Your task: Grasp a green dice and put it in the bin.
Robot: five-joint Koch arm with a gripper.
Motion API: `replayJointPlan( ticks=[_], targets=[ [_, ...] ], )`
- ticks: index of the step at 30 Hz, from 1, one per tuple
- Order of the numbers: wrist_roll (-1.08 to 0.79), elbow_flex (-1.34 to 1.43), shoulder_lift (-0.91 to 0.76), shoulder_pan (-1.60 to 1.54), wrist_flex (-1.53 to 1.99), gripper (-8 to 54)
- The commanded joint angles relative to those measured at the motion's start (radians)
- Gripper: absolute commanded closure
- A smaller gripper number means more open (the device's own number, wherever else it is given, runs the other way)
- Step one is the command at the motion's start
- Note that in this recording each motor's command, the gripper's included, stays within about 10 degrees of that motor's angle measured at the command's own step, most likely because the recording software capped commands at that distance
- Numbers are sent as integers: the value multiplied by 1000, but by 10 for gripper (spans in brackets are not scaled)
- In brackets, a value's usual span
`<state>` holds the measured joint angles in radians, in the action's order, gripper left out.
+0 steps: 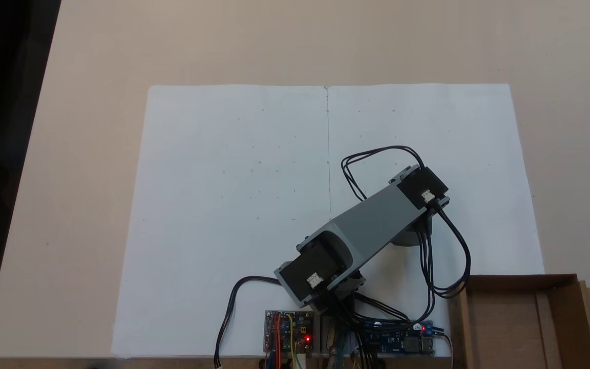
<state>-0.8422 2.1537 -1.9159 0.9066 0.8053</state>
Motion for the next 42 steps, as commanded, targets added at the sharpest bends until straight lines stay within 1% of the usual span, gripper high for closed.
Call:
replayJointPlan(
  ticks=[1, 15, 17, 22, 28, 42],
  targets=[
    [-114, -5, -11, 9, -21, -67],
    [-112, -5, 51, -3, -43, -56],
    [-110, -5, 72, -5, -72, -43],
    [-110, -5, 110, -8, -149, -34],
    [-114, -5, 120, -5, -192, -19],
    [-112, 17, 164, -8, -192, -16]
  ],
)
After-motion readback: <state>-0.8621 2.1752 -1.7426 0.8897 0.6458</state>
